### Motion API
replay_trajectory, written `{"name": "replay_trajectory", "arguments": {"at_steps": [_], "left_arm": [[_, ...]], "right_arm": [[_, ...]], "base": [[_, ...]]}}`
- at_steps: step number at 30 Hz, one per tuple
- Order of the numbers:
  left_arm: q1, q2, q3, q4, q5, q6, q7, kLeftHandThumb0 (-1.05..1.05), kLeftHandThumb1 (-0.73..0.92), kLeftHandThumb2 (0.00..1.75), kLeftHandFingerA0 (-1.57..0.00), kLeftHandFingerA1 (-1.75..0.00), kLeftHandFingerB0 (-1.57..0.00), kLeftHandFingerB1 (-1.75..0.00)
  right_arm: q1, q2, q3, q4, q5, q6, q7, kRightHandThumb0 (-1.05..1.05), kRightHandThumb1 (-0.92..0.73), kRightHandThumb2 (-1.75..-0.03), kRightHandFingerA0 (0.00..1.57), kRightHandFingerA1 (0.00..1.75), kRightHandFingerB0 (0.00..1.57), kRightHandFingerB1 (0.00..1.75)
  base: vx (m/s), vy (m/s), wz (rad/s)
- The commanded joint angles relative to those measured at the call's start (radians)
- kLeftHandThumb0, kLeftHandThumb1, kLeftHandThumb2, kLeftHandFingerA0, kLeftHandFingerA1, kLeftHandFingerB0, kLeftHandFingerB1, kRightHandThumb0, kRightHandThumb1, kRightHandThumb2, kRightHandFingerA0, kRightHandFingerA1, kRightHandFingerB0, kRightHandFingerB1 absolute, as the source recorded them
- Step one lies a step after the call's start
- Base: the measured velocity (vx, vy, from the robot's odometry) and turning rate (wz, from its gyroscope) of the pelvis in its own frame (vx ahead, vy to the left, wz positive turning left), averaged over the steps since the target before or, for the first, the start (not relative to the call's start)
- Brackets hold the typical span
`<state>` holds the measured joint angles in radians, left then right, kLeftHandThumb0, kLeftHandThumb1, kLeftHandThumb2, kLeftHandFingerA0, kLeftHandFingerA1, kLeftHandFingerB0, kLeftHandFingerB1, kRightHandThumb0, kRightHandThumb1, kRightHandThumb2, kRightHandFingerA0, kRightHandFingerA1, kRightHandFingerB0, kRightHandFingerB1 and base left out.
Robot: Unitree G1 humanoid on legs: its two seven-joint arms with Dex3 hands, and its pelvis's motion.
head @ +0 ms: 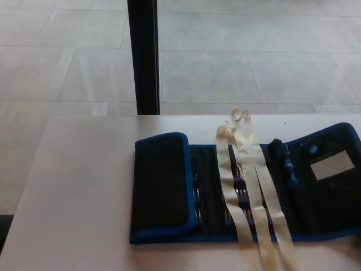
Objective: The robot uses its right hand to lift an edge of the toolkit kept in middle of the desk and make one fold in it
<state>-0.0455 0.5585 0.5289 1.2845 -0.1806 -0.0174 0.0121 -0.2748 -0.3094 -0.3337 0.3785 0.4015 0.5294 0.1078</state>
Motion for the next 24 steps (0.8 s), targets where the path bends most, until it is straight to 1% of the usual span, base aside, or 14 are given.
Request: {"name": "replay_trajectory", "arguments": {"at_steps": [1, 5, 6, 7, 8, 10, 11, 12, 13, 17, 18, 22, 23, 24], "left_arm": [[0.006, 0.023, -0.006, 0.005, -0.008, 0.016, 0.014, -0.64, 0.84, 0.65, -0.61, -0.64, -0.45, -0.53], [0.006, 0.026, -0.012, 0.003, -0.004, 0.015, 0.012, -0.66, 0.84, 0.65, -0.61, -0.64, -0.47, -0.55], [0.004, 0.027, -0.008, 0.005, -0.009, 0.015, 0.009, -0.66, 0.84, 0.65, -0.6, -0.64, -0.45, -0.52], [0.001, 0.027, -0.005, 0.007, -0.012, 0.018, 0.01, -0.67, 0.84, 0.64, -0.62, -0.65, -0.45, -0.52], [-0.001, 0.028, -0.004, 0.007, -0.014, 0.02, 0.01, -0.66, 0.83, 0.64, -0.61, -0.64, -0.46, -0.52], [-0.003, 0.028, -0.004, 0.01, -0.012, 0.019, 0.012, -0.65, 0.84, 0.65, -0.62, -0.64, -0.47, -0.52], [-0.004, 0.031, -0.009, 0.009, -0.008, 0.02, 0.01, -0.65, 0.85, 0.65, -0.61, -0.63, -0.46, -0.51], [0.001, 0.03, -0.009, 0.005, -0.009, 0.013, 0.002, -0.65, 0.86, 0.65, -0.59, -0.63, -0.42, -0.51], [0.002, 0.031, -0.007, 0.004, -0.011, 0.01, -0.002, -0.66, 0.85, 0.65, -0.59, -0.63, -0.43, -0.52], [-0.001, 0.033, -0.004, 0.004, -0.013, 0.013, 0.001, -0.66, 0.85, 0.65, -0.59, -0.61, -0.42, -0.5], [-0.002, 0.033, -0.006, 0.005, -0.011, 0.014, 0.001, -0.66, 0.85, 0.65, -0.6, -0.61, -0.43, -0.5], [-0.006, 0.033, -0.008, 0.0, -0.01, 0.008, -0.002, -0.65, 0.86, 0.65, -0.59, -0.65, -0.42, -0.53], [-0.008, 0.034, -0.01, 0.0, -0.007, 0.01, 0.004, -0.66, 0.84, 0.65, -0.61, -0.65, -0.43, -0.52], [-0.011, 0.034, -0.013, 0.0, -0.003, 0.015, 0.014, -0.66, 0.84, 0.65, -0.61, -0.65, -0.43, -0.52]], "right_arm": [[0.031, 0.041, -0.017, -0.122, 0.031, 0.075, -0.027, -0.59, -0.61, -0.94, 0.5, 0.59, 0.36, 0.54], [0.061, 0.081, -0.012, -0.261, 0.035, 0.081, -0.036, -0.55, -0.77, -0.63, 0.57, 0.46, 0.44, 0.43], [0.076, 0.081, 0.015, -0.312, 0.02, 0.068, -0.02, -0.61, -0.61, -0.95, 0.5, 0.58, 0.37, 0.53], [0.093, 0.079, 0.047, -0.359, -0.004, 0.041, -0.004, -0.6, -0.76, -0.63, 0.58, 0.44, 0.43, 0.41], [0.105, 0.079, 0.066, -0.386, -0.02, 0.021, 0.002, -0.62, -0.6, -0.93, 0.51, 0.57, 0.37, 0.53], [0.153, 0.053, 0.165, -0.469, -0.115, -0.084, 0.028, -0.61, -0.8, -0.65, 0.58, 0.42, 0.42, 0.41], [0.172, 0.041, 0.2, -0.493, -0.156, -0.13, 0.028, -0.62, -0.65, -0.98, 0.49, 0.57, 0.37, 0.53], [0.184, 0.033, 0.227, -0.506, -0.186, -0.172, 0.028, -0.58, -0.8, -0.64, 0.57, 0.43, 0.44, 0.41], [0.199, 0.014, 0.266, -0.516, -0.239, -0.237, 0.03, -0.6, -0.64, -0.98, 0.48, 0.58, 0.37, 0.54], [0.215, -0.065, 0.377, -0.483, -0.418, -0.447, 0.017, -0.66, -0.63, -0.98, 0.59, 0.67, 0.36, 0.53], [0.219, -0.107, 0.426, -0.473, -0.503, -0.502, -0.008, -0.69, -0.77, -0.63, 0.78, 0.72, 0.43, 0.39], [0.217, -0.179, 0.512, -0.445, -0.632, -0.561, -0.054, -0.65, -0.61, -0.98, 0.52, 0.68, 0.35, 0.53], [0.21, -0.191, 0.529, -0.411, -0.651, -0.594, -0.065, -0.62, -0.77, -0.63, 0.42, 0.54, 0.39, 0.43], [0.202, -0.203, 0.548, -0.364, -0.673, -0.638, -0.077, -0.62, -0.77, -0.63, 0.42, 0.54, 0.39, 0.43]], "base": [[0.0, 0.0, 0.0], [0.0, 0.0, 0.0], [0.0, 0.0, 0.0], [0.0, 0.0, 0.0], [0.0, 0.0, 0.0], [0.0, 0.0, 0.0], [0.0, 0.0, 0.0], [0.0, 0.0, 0.0], [0.0, 0.0, 0.0], [0.0, 0.0, 0.0], [0.0, 0.0, 0.0], [0.0, 0.0, 0.0], [0.0, 0.0, 0.0], [0.0, 0.0, 0.0]]}}
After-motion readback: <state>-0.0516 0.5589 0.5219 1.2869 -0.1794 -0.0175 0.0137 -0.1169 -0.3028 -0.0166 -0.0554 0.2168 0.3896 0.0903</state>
